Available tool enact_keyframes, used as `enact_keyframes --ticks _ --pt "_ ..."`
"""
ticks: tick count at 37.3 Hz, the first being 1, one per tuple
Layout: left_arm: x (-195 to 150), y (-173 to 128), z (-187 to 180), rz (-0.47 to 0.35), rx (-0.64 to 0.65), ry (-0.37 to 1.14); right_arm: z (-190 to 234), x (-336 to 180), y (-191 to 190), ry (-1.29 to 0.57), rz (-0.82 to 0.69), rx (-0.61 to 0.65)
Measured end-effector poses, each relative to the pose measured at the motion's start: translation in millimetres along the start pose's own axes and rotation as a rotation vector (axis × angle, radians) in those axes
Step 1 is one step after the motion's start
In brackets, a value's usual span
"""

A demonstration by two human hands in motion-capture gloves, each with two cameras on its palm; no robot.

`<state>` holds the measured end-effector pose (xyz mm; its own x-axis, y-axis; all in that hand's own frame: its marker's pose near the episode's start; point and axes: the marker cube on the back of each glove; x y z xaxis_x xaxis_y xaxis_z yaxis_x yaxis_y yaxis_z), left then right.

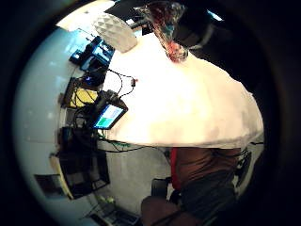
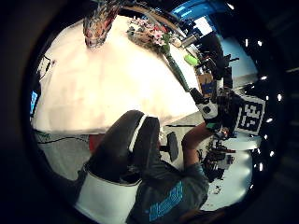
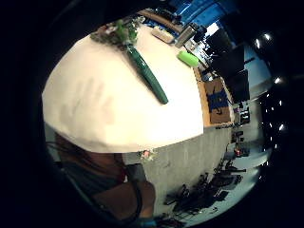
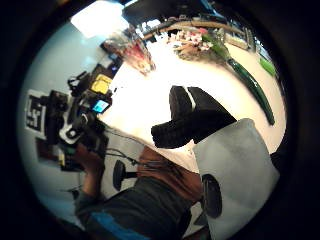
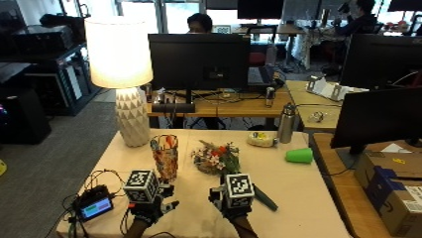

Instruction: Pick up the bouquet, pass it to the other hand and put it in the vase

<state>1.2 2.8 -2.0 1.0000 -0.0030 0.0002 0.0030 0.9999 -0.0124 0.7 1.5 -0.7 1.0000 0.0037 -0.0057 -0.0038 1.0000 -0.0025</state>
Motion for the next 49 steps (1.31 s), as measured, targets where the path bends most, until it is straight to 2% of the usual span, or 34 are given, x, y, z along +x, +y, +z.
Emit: enact_keyframes --ticks 5,26,31,36,49 --pt "4 5 -4 -0.001 -0.028 0.012 -4 0 6 0.006 0.003 -0.007" --pt "8 6 -14 -0.004 -0.002 0.025 -4 5 3 0.006 -0.008 0.034" --pt "7 5 -12 0.002 0.013 0.031 -16 36 -14 0.104 0.018 0.185" --pt "6 3 -10 0.004 0.032 0.05 0 62 4 0.04 0.081 0.041" --pt "10 2 -4 -0.008 0.018 0.057 67 159 -30 -0.083 0.221 0.069"
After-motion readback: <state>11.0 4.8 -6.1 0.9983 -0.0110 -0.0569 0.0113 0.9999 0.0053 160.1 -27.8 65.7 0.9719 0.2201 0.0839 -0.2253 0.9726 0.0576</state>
